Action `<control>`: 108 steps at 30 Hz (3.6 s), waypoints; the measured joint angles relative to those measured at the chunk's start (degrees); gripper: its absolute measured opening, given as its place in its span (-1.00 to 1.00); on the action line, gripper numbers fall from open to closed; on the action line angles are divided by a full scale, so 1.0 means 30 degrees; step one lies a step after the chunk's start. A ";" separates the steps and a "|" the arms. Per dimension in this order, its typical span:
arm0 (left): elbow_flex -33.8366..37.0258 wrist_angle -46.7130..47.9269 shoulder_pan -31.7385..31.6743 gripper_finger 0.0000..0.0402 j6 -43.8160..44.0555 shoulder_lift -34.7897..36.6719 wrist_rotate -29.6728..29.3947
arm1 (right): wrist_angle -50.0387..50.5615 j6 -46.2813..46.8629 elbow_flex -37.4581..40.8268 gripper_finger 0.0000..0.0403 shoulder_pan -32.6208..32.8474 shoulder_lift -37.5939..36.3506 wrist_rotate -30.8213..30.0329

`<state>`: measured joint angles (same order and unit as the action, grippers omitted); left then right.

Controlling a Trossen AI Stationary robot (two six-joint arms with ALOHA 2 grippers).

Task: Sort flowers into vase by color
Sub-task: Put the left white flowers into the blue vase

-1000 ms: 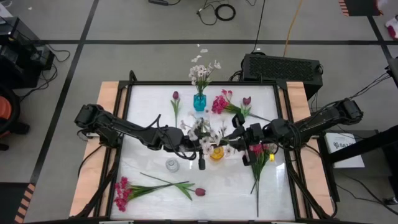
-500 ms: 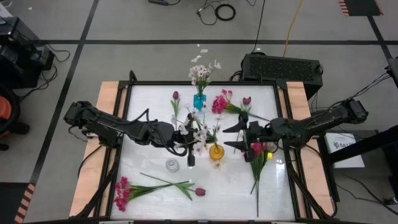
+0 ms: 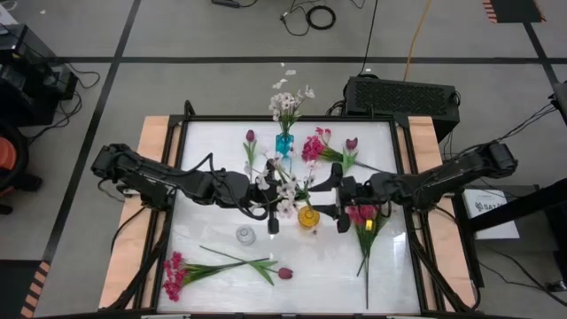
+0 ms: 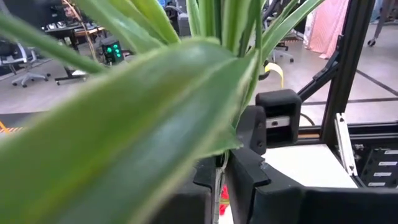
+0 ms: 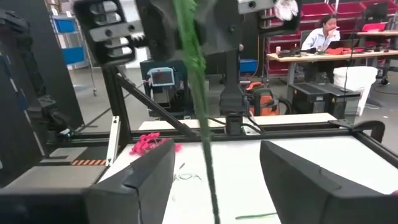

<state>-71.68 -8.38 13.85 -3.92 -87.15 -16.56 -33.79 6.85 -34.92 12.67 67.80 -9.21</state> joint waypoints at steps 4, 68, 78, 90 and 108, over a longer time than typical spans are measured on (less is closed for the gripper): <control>0.0000 -0.0044 0.0000 -0.88 -0.0363 0.0000 -0.0012 | -0.0283 0.0001 0.0000 0.01 0.0000 0.0317 0.0000; -0.0015 -0.1363 -0.0326 -0.86 -0.0965 0.0648 -0.0569 | -0.0530 -0.0167 -0.0386 -0.77 -0.0605 0.1251 0.0066; 0.0000 0.1024 -0.1686 -0.90 -0.2520 0.2119 -0.0499 | 0.0169 -0.0040 -0.0386 -0.50 -0.0612 0.0941 -0.1384; 0.0476 0.4777 -0.5065 -0.90 -0.2958 0.4773 -0.0533 | 0.1831 0.0144 -0.0386 -0.20 -0.0597 -0.0086 -0.2491; 0.9429 -0.7232 -1.2403 -0.89 0.0613 0.5969 0.6559 | 0.2348 -0.0014 -0.0386 -0.21 -0.0729 -0.0097 -0.2477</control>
<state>-43.39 -30.08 -23.36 -2.09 -69.25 3.12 -26.74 6.81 -36.07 10.48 67.51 -16.64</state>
